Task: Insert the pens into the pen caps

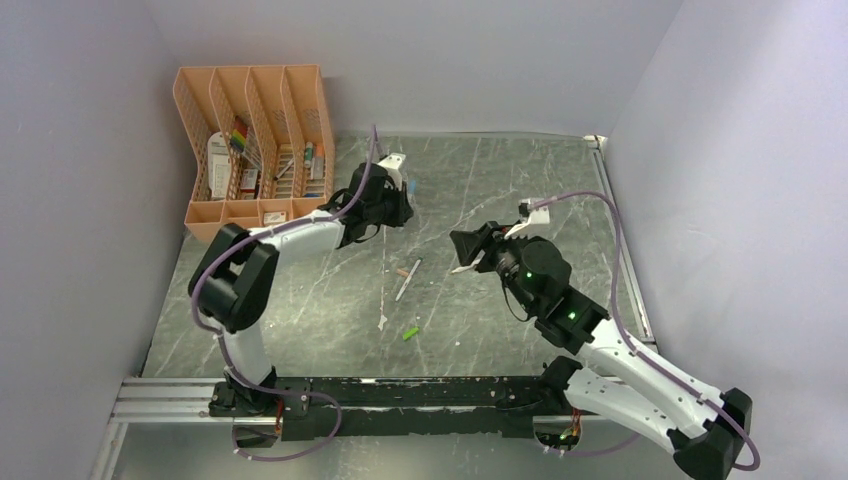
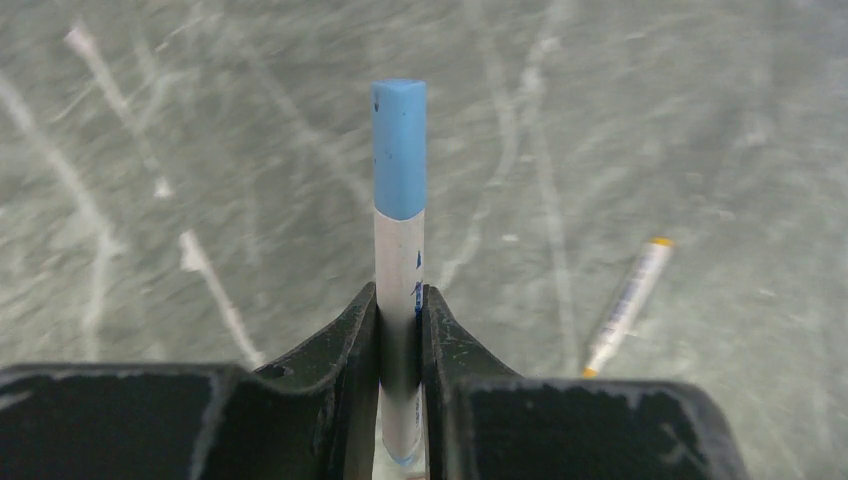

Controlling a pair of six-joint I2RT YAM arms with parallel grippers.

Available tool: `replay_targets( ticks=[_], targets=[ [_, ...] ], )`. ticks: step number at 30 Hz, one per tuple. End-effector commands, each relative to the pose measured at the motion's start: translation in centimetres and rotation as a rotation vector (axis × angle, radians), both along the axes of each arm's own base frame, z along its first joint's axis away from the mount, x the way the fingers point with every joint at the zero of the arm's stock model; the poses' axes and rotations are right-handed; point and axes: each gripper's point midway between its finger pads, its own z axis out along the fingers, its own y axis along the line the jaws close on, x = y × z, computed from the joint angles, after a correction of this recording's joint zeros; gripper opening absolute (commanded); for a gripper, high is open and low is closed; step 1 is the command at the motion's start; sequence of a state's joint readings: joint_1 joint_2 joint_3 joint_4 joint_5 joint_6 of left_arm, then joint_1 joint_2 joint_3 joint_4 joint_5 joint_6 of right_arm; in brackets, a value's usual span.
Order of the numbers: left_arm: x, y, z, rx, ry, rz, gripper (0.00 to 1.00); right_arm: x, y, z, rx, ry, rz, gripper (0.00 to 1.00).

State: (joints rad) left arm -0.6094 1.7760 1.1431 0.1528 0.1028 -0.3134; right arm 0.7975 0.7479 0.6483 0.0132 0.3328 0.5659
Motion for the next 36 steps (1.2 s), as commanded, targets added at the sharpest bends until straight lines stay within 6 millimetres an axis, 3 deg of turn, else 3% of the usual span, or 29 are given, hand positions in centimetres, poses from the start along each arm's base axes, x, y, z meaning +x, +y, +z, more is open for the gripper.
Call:
replay_targets(
  ticks=[1, 6, 10, 14, 19, 24, 27, 29, 33, 36],
  targets=[
    [3.0, 3.5, -3.4, 0.148, 0.071, 0.138, 0.07, 0.1, 0.0, -2.1, -0.044, 0.038, 0.005, 0.54],
    [4.1, 4.3, -5.7, 0.224, 0.128, 0.194, 0.07, 0.4, 0.5, -3.2, -0.074, 0.062, 0.015, 0.54],
    [3.8, 5.4, -8.6, 0.287, 0.208, 0.234, 0.17, 0.4, 0.7, -3.9, -0.083, 0.071, 0.022, 0.54],
    [3.5, 6.1, -11.1, 0.316, 0.273, 0.253, 0.20, 0.3, 1.1, -4.7, -0.091, 0.091, 0.040, 0.54],
    [3.7, 6.3, -11.1, 0.292, 0.309, 0.295, 0.38, 0.2, 1.3, -5.4, -0.094, 0.108, 0.054, 0.54],
    [3.9, 6.4, -10.9, 0.302, 0.311, 0.296, 0.47, 0.3, 1.2, -6.1, -0.123, 0.130, 0.049, 0.54],
    [4.0, 6.0, -9.3, 0.263, 0.279, 0.284, 0.48, 0.5, 1.3, -7.2, -0.176, 0.164, 0.049, 0.55],
    [3.9, 5.6, -7.4, 0.224, 0.236, 0.267, 0.49, 0.9, 1.2, -9.0, -0.243, 0.224, 0.034, 0.55],
    [3.6, 4.8, -0.7, 0.127, 0.058, 0.218, 0.51, 1.6, 0.0, -13.8, -0.401, 0.404, -0.014, 0.59],
    [1.8, 4.3, 3.9, 0.068, -0.072, 0.160, 0.56, 2.8, -1.8, -16.2, -0.498, 0.504, -0.048, 0.63]
  ],
)
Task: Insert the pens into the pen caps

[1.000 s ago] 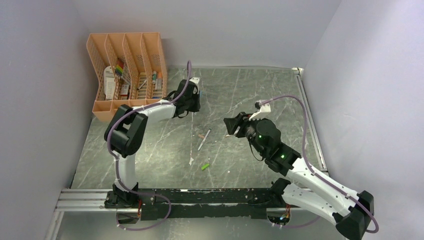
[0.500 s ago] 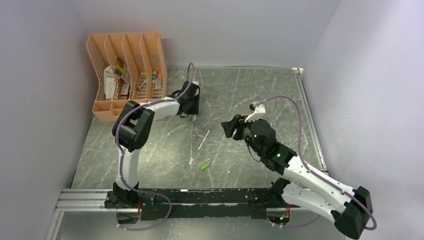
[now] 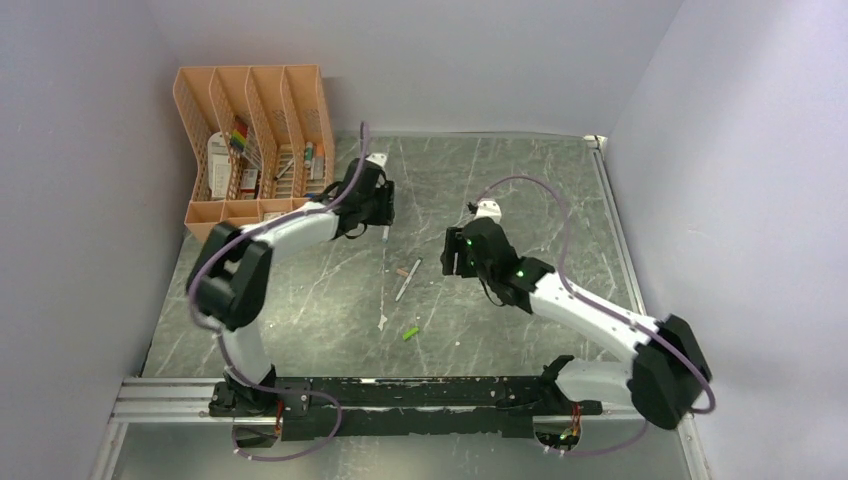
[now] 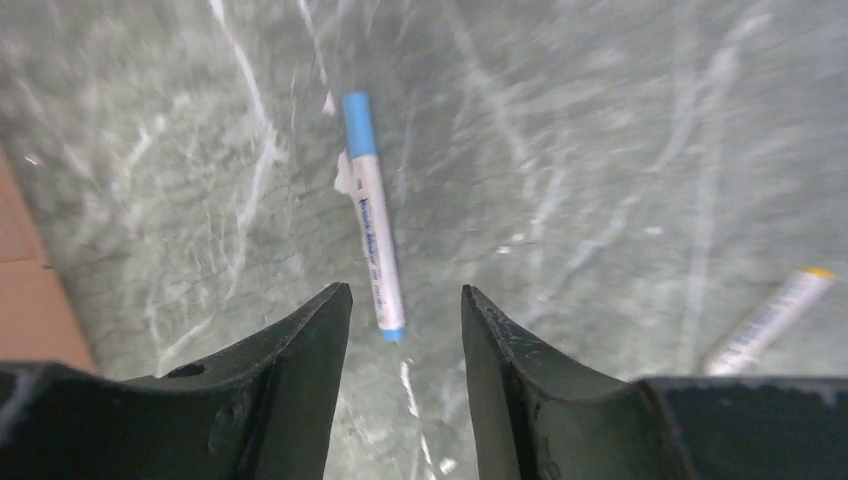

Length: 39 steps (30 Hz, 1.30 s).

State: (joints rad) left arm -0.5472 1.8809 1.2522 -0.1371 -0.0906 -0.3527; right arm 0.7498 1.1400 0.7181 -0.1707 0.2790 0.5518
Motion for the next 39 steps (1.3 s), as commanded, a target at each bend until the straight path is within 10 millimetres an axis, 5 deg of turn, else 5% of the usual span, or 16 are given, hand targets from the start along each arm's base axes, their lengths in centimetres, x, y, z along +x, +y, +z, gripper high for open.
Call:
replay_targets(
  ticks=[1, 6, 8, 11, 14, 18, 24, 39],
  targets=[
    [-0.8, -2.4, 11.1, -0.153, -0.312, -0.129, 0.56, 1.1, -3.3, -3.4, -0.172, 0.144, -0.062, 0.63],
    [-6.6, -4.4, 15.3, -0.283, -0.426, -0.311, 0.47, 3.4, -4.9, -4.7, -0.182, 0.199, -0.118, 0.56],
    [-9.3, -5.4, 15.1, -0.332, -0.413, -0.376, 0.39, 4.5, -5.4, -5.4, -0.207, 0.214, -0.133, 0.55],
    [-12.3, -6.2, 14.2, -0.389, -0.396, -0.415, 0.09, 6.2, -6.1, -6.4, -0.236, 0.226, -0.156, 0.40],
    [-14.6, -6.4, 12.8, -0.424, -0.391, -0.436, 0.07, 7.7, -6.9, -8.0, -0.237, 0.266, -0.174, 0.25],
    [-15.3, -6.6, 11.8, -0.413, -0.366, -0.439, 0.07, 8.5, -7.9, -10.5, -0.254, 0.306, -0.200, 0.18],
    [-15.1, -6.8, 12.4, -0.409, -0.375, -0.428, 0.07, 6.3, -8.5, -12.9, -0.247, 0.361, -0.192, 0.15],
    [-14.7, -7.8, 11.4, -0.433, -0.332, -0.418, 0.07, 0.3, -6.5, -11.5, -0.117, 0.360, -0.112, 0.16]
  ],
)
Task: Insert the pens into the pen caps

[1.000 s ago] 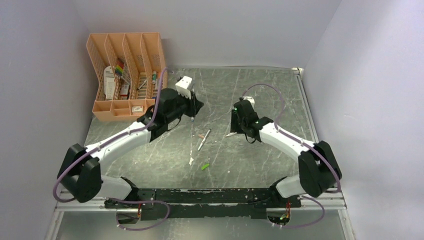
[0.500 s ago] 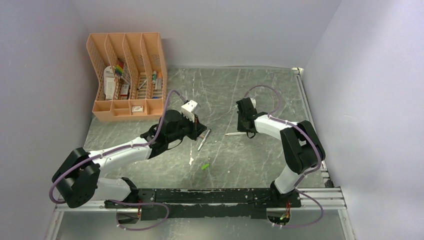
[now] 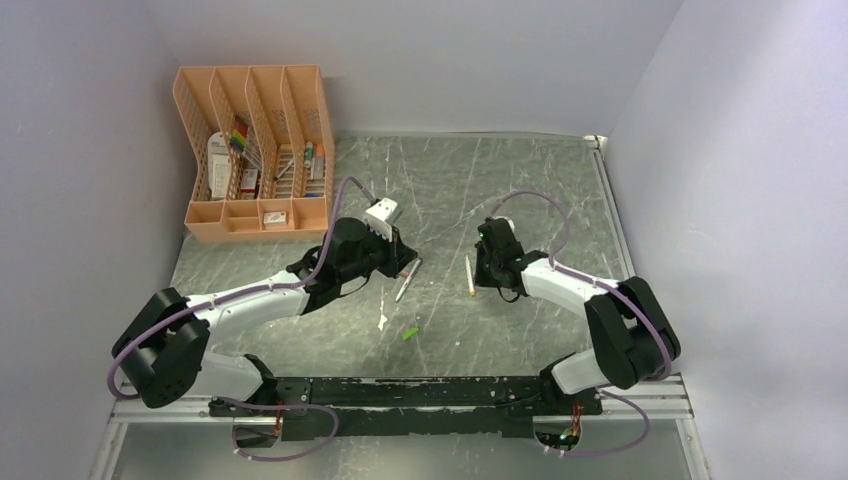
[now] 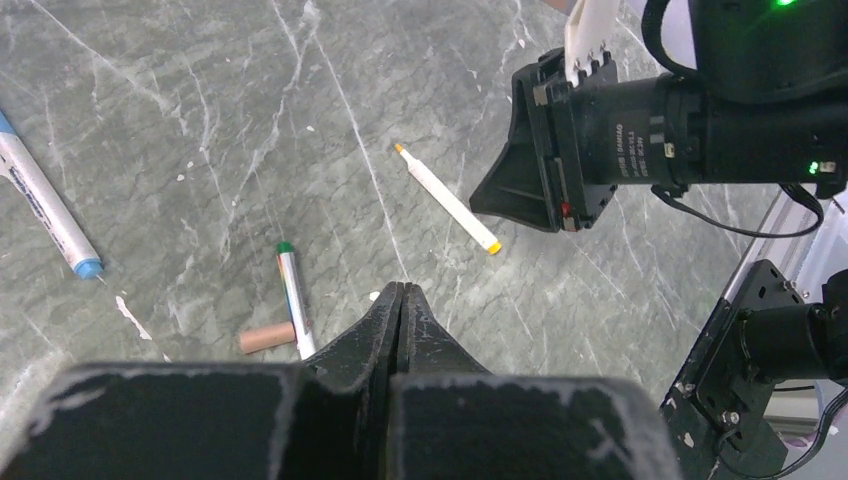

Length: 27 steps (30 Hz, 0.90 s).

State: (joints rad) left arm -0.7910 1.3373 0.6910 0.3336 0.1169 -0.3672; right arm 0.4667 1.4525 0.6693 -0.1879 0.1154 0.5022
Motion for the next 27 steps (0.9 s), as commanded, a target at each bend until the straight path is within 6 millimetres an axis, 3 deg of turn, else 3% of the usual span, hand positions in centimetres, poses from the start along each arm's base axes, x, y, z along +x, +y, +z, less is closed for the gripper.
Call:
replay_targets(
  ticks=[1, 5, 12, 16, 18, 25, 27],
  targets=[
    [0.4, -1.0, 2.2, -0.062, -0.036, -0.004, 0.07, -0.8, 0.8, 0.9, 0.044, -0.013, 0.007, 0.22],
    [0.4, -0.7, 2.2, -0.062, -0.035, 0.007, 0.07, -0.6, 1.8, 1.8, 0.047, -0.052, 0.028, 0.48],
    [0.5, 0.0, 2.4, -0.044, -0.048, 0.031, 0.07, 0.2, 3.2, 1.0, -0.022, -0.031, 0.035, 0.58],
    [0.5, 0.4, 2.5, -0.032, -0.054, 0.042, 0.07, -0.1, 3.3, -0.6, -0.105, 0.013, 0.036, 0.51],
    [0.5, 0.5, 2.4, -0.027, -0.053, 0.046, 0.09, -0.3, 3.2, -1.1, -0.142, 0.032, 0.032, 0.42],
    [0.4, 0.0, 3.0, -0.059, -0.029, 0.036, 0.44, -0.5, 3.2, -1.1, -0.148, 0.037, 0.033, 0.04],
    [0.0, -0.8, 3.6, -0.109, 0.017, -0.061, 0.54, -0.2, 3.5, -0.2, -0.125, 0.007, 0.040, 0.00]
  ],
)
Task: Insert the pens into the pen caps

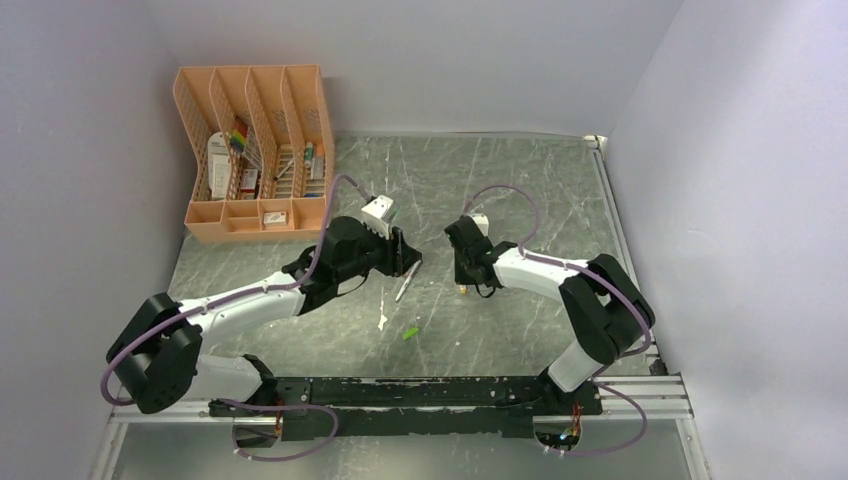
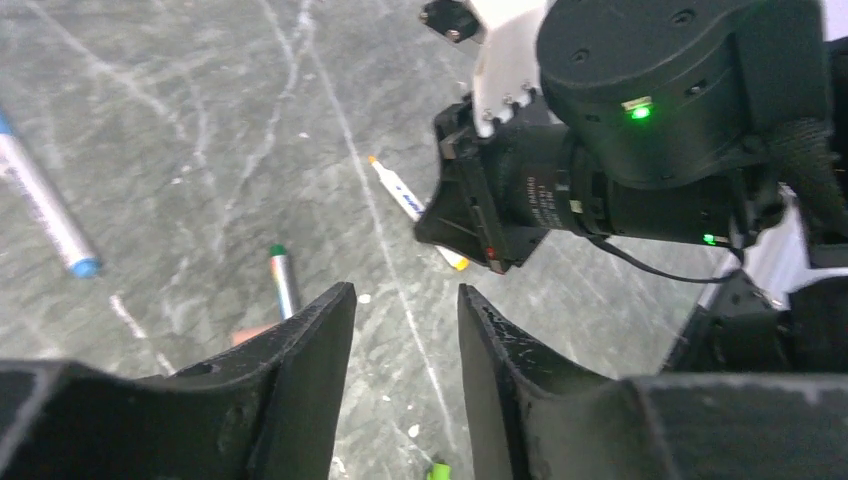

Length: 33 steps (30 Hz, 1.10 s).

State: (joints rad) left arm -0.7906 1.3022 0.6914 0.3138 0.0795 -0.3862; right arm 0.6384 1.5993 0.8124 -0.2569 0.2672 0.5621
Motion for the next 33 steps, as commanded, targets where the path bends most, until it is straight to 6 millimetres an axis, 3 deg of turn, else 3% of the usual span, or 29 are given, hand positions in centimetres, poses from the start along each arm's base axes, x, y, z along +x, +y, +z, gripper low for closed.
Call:
replay_targets(
  ticks=[1, 6, 12, 17, 24, 29, 33],
  targets=[
    [0.1, -1.3, 2.8, -0.127, 0.047, -0.126, 0.56, -0.4, -0.3, 0.9, 0.003, -0.019, 0.004, 0.00],
    [0.6, -0.1, 5.0, -0.391, 0.060, -0.233, 0.60, 0.5, 1.1, 6.2, 0.139, -0.178, 0.059, 0.00],
    [-3.2, -0.8, 9.3, -0.651, -0.092, -0.495, 0.55, 0.1, 4.3, 14.3, 0.405, -0.387, 0.191, 0.00],
    [-4.2, -1.4, 9.4, -0.752, -0.080, -0.568, 0.54, -1.2, 6.2, 19.7, 0.527, -0.526, 0.336, 0.00],
    [-3.7, -2.7, 10.0, -0.750, -0.107, -0.549, 0.54, -2.0, 6.6, 21.7, 0.516, -0.582, 0.394, 0.00],
    [-2.4, -3.6, 10.6, -0.732, -0.097, -0.504, 0.50, -2.4, 7.0, 21.5, 0.506, -0.578, 0.406, 0.00],
    [-0.9, -4.3, 9.8, -0.709, -0.070, -0.447, 0.47, -2.7, 7.3, 21.9, 0.516, -0.587, 0.416, 0.00]
  ],
)
